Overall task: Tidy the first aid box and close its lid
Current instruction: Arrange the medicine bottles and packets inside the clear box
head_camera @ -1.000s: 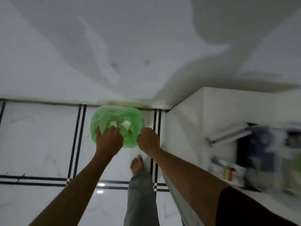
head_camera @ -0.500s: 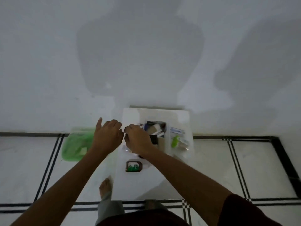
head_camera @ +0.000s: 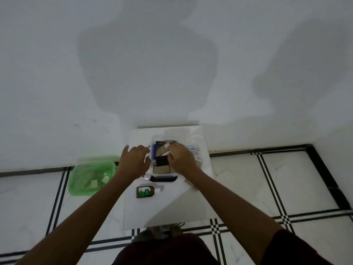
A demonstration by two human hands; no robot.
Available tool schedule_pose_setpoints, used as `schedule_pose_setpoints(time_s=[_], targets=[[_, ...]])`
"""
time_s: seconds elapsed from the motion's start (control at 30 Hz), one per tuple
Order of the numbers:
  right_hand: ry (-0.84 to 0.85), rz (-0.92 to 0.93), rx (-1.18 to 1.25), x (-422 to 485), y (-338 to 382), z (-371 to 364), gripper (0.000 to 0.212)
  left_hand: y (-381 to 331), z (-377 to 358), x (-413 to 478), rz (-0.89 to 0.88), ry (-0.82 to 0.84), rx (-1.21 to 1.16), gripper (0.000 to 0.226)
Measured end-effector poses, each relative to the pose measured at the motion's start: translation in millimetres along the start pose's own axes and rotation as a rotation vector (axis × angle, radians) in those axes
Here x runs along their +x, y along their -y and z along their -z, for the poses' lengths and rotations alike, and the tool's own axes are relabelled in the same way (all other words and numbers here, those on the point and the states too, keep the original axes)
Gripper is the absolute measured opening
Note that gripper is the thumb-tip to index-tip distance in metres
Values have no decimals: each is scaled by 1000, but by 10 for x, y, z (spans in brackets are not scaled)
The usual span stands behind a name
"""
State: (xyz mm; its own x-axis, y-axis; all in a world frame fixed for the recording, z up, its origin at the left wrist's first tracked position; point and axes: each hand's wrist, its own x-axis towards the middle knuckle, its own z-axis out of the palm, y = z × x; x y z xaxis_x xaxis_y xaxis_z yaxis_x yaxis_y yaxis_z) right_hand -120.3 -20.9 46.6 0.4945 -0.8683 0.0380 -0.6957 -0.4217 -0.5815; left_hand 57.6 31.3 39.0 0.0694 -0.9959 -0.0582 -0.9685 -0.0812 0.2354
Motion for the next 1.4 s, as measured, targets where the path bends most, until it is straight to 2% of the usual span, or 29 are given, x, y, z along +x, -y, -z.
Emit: schedule_pose_setpoints(time_s=[0.2, 0.3, 0.43, 0.53, 0.73, 0.87, 1.0, 1.07, 1.17, 1.3, 1.4], targets=[[31, -255, -106, 112, -394, 7, 29, 228, -88, 255, 2, 31, -133, 27], [136, -379, -166, 154, -714, -55, 41, 359, -230, 431, 83, 103, -160, 32], [297, -407, -266, 177, -1094, -248, 44, 552, -523, 661, 119, 198, -137, 39], [357, -409, -293, 235, -1327, -409, 47, 693, -790, 862, 150, 258, -86, 46], [284, -464, -171, 229, -1489, -447, 56, 816, -1090, 888, 175, 294, -64, 30], [135, -458, -101, 331, -1349, -124, 70, 852, -875, 885, 200, 174, -95, 26], [74, -288, 69, 656, -1014, 205, 76, 857, -347, 780, -19, -85, 15, 31], [101, -216, 154, 872, -855, 236, 79, 711, -179, 712, -182, -97, -17, 36], [185, -133, 214, 1133, -680, 123, 81, 405, -214, 662, -380, -7, -34, 43], [303, -63, 26, 1277, -615, -163, 69, 135, -508, 699, -489, 37, 68, 32], [297, 30, -169, 1232, -665, -367, 54, 85, -685, 757, -505, 30, 127, 22]])
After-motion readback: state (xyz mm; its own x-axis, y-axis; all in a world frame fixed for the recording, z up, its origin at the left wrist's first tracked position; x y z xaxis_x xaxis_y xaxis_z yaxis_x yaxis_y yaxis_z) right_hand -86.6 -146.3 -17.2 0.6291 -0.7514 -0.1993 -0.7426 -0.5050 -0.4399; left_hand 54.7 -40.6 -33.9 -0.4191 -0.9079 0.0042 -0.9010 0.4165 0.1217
